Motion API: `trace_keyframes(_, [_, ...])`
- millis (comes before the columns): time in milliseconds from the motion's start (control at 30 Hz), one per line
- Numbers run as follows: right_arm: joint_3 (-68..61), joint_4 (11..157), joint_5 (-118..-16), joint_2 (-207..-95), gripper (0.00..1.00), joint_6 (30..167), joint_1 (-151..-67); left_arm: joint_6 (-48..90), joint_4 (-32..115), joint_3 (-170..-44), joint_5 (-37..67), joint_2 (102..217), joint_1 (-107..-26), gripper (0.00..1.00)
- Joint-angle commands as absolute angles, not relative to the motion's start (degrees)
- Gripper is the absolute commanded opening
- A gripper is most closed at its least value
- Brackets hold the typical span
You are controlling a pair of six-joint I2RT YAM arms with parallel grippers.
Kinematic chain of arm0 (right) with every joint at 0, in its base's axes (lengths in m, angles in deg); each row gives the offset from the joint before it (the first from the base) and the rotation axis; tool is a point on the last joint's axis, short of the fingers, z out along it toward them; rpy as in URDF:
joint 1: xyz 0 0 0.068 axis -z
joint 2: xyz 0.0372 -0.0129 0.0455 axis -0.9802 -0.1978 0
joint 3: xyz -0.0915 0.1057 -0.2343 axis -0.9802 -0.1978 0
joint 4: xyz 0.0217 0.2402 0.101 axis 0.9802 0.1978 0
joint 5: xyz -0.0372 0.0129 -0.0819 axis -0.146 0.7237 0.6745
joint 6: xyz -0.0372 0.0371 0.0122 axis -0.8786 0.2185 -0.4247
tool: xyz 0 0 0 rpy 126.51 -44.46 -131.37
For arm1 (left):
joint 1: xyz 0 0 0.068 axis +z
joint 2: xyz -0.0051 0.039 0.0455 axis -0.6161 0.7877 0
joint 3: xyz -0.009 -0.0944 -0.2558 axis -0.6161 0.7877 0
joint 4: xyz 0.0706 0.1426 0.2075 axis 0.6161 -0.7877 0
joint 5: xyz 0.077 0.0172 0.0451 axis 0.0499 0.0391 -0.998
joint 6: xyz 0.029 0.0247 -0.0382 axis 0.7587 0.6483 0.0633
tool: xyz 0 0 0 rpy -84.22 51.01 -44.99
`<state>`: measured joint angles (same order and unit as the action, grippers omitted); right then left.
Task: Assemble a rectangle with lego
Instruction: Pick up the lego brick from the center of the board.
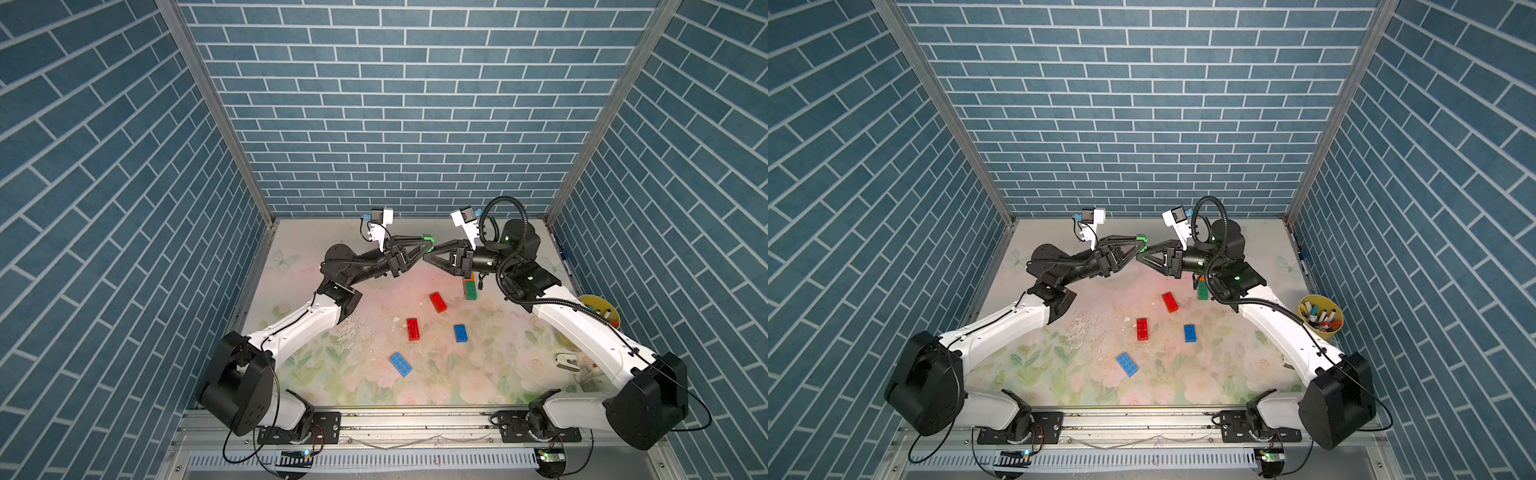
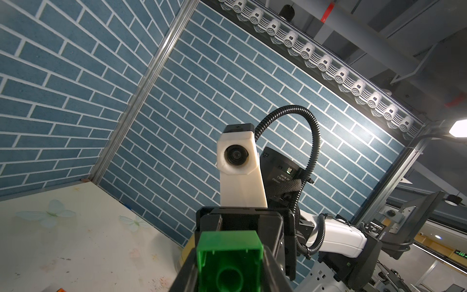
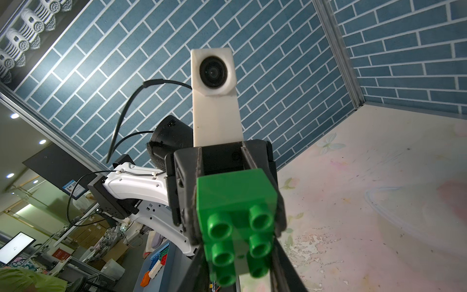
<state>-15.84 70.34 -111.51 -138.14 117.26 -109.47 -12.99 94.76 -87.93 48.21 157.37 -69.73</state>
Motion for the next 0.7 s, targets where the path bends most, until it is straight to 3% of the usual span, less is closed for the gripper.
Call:
trace_keyframes(0, [-13.03, 75.98, -104.58, -137.25, 0.20, 114.23, -109.75, -11.87, 95.07, -88.00, 49.87, 157.50, -70.82, 0.37])
trace_keyframes(67, [-11.79, 80.60, -103.10, -137.42, 0.21, 112.07, -109.79, -11.28, 94.21, -88.02, 49.46, 157.17, -70.53, 0.63])
trace_keyframes(133, [-10.55, 86.00, -101.54, -137.78, 0.20, 109.75, -109.79, -11.07, 93.45, -87.52, 48.41, 156.36, -69.82, 0.96])
trace_keyframes(167, [-9.91, 88.63, -100.65, -137.95, 0.21, 108.60, -109.77, -10.73, 92.65, -87.18, 47.37, 155.61, -69.30, 1.00])
trace_keyframes(367, [-6.49, 104.84, -93.13, -140.44, 0.21, 102.24, -109.88, -3.44, 79.95, -84.18, 35.94, 146.75, -63.64, 1.00])
trace_keyframes(533, [-0.06, 121.99, -81.11, -150.55, 0.21, 98.11, -112.45, 13.97, 49.33, -88.67, 7.93, 140.73, -63.06, 1.00])
trace_keyframes(667, [4.70, 128.90, -73.25, -160.23, 0.20, 98.32, -115.55, 19.23, 35.79, -90.23, -7.15, 142.02, -63.04, 1.00])
